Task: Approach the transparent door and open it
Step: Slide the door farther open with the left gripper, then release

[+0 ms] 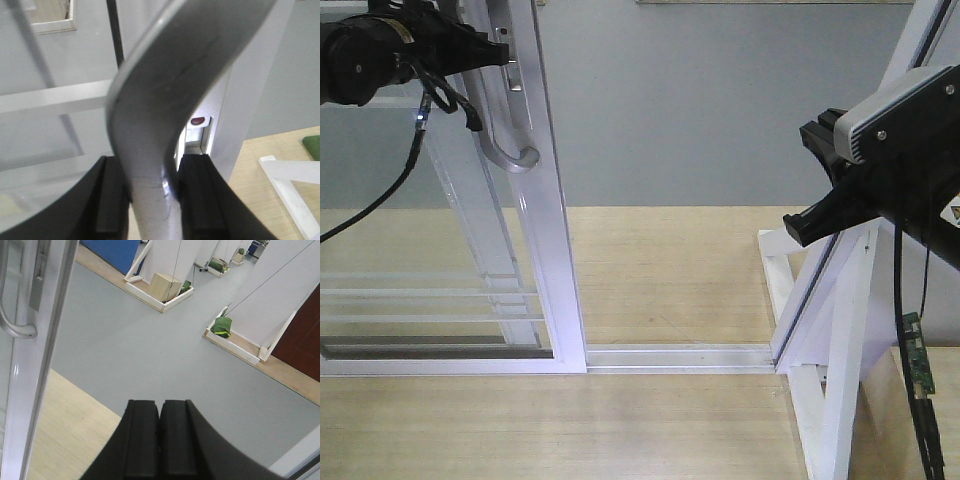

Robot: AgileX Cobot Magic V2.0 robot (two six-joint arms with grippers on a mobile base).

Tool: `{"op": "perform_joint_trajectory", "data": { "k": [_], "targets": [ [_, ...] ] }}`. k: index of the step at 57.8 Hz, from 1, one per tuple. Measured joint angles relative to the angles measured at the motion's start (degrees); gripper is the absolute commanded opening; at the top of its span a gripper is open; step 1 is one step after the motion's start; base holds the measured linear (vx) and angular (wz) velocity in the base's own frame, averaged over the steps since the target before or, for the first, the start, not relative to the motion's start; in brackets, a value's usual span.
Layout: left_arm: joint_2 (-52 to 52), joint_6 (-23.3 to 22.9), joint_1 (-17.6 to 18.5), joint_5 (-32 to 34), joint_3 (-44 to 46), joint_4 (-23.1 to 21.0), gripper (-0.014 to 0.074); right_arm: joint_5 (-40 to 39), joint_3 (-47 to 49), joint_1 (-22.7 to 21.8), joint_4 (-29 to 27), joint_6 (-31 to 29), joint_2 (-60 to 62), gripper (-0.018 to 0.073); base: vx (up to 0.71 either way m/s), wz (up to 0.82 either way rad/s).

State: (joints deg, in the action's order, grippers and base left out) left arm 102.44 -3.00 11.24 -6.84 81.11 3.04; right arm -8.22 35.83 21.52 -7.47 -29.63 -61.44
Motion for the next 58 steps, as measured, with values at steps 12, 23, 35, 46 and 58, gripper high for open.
{"op": "perform_joint_trajectory", "data": {
  "k": [12, 23, 35, 46, 58],
  "targets": [
    [-0.9, 0.0, -1.7, -2.3, 0.0, 1.5, 0.0, 0.0, 0.0, 0.0, -0.1, 0.0, 0.0, -0.0004, 0.0, 0.0],
    [-2.9, -0.4, -2.9, -1.3, -2.9, 6.1, 0.0, -0.1, 0.0, 0.0, -0.3, 0.0, 0.0, -0.0004, 0.0, 0.0],
    [-11.6, 0.5, -2.6, -0.8, -12.7, 8.3, 0.0, 0.0, 0.0, 0.0, -0.3, 0.4, 0.0, -0.0004, 0.0, 0.0],
    [-20.7, 0.6, -2.3, 1.1, -24.6, 8.4, 0.0, 0.8, 0.0, 0.0, -0.7, 2.1, 0.0, -0.0004, 0.0, 0.0],
    [-32.5, 0.9, -2.3, 1.7, -36.6, 8.4, 0.0, 4.7, 0.0, 0.0, -3.3, 4.0, 3.1, -0.0004, 0.0, 0.0]
  ]
}}
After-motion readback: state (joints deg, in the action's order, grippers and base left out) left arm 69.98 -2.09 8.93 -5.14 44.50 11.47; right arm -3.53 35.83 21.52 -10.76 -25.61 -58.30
